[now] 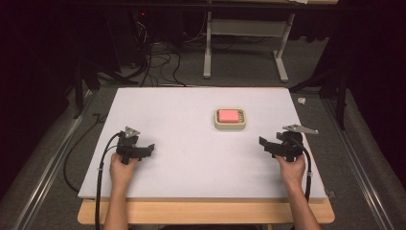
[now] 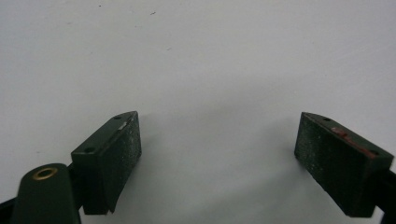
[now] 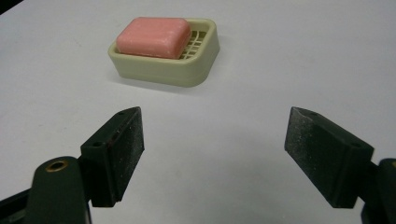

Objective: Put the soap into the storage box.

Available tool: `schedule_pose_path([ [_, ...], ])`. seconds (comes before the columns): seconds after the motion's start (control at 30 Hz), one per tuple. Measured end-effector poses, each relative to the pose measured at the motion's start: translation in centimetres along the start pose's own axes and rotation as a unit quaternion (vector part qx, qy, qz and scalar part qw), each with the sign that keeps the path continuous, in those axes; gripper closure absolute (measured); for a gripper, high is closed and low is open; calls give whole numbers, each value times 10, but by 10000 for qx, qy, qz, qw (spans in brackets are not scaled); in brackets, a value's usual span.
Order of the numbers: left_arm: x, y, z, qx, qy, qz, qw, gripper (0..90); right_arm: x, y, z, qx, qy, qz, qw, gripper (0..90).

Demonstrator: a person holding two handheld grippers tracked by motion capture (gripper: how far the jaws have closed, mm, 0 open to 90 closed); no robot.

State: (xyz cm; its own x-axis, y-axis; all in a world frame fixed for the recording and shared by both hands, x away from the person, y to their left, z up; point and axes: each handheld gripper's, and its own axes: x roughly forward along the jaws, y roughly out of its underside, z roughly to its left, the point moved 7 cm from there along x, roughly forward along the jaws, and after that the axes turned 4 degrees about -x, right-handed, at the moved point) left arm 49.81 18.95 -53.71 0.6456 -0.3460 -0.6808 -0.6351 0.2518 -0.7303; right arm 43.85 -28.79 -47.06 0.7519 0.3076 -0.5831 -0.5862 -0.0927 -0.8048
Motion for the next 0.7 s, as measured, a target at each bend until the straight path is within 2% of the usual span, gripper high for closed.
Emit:
schedule_pose_path([
  [0.23,0,0,0,0,-1,-1,10000,151,2,4,1,-76,-18,21,10000,206],
  [0.27,0,0,0,0,-1,-1,10000,151,2,5,2,-23,-15,50,10000,207],
  [0.7,0,0,0,2,-3,0,10000,151,8,14,7,-67,-83,167,9998,210],
])
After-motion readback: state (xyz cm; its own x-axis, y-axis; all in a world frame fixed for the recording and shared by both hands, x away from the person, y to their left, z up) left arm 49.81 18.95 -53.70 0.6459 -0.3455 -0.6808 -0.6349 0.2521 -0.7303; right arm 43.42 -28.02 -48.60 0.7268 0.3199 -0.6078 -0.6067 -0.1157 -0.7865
